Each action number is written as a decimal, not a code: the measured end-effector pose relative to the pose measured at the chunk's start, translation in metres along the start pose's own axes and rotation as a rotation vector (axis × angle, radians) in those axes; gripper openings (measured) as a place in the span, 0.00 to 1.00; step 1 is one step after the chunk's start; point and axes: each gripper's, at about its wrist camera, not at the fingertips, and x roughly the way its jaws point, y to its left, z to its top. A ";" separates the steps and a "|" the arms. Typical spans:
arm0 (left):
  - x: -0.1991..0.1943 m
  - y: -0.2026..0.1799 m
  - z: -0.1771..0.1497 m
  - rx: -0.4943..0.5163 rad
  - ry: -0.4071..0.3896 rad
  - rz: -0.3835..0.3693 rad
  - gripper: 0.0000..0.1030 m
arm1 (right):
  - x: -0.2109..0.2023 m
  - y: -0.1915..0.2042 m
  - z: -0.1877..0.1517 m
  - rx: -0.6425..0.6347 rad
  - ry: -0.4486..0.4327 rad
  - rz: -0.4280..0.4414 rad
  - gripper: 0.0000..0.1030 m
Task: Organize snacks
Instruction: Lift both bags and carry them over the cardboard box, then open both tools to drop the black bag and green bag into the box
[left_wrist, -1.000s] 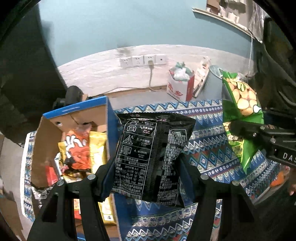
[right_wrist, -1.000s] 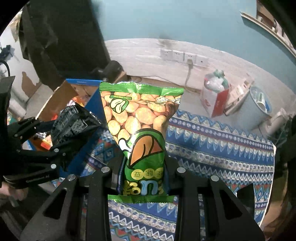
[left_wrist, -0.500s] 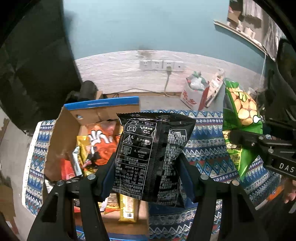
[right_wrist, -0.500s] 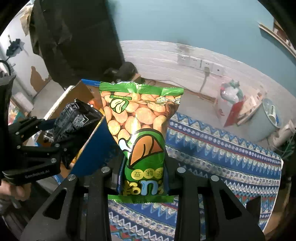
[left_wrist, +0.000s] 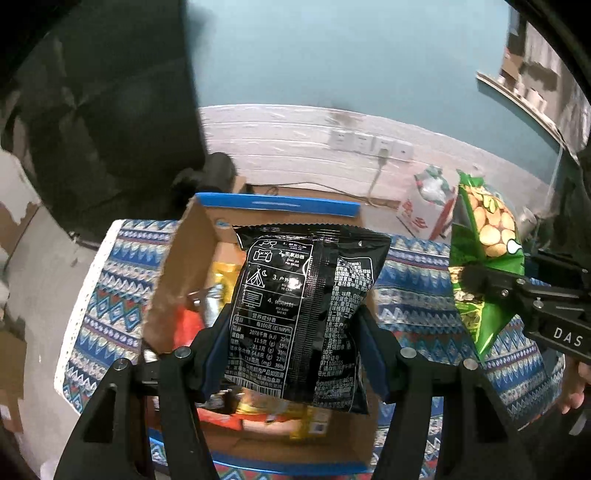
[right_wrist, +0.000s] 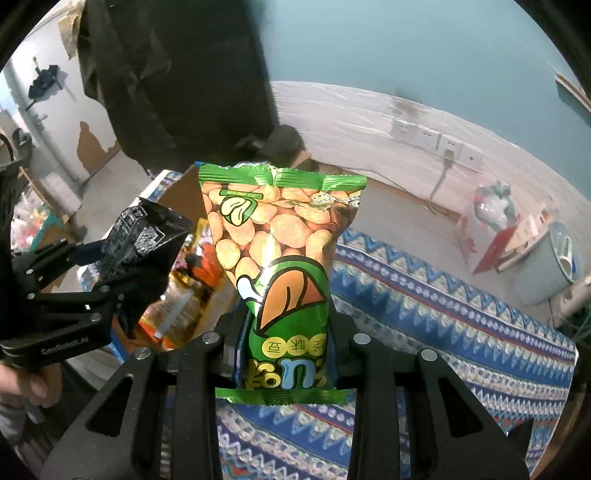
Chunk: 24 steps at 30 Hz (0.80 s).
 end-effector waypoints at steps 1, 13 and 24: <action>0.001 0.006 0.000 -0.012 0.001 0.005 0.62 | 0.003 0.003 0.003 -0.004 0.001 0.004 0.30; 0.020 0.062 -0.007 -0.112 0.035 0.082 0.62 | 0.052 0.053 0.031 -0.044 0.058 0.078 0.30; 0.036 0.080 -0.012 -0.151 0.094 0.111 0.63 | 0.092 0.071 0.039 -0.053 0.121 0.103 0.30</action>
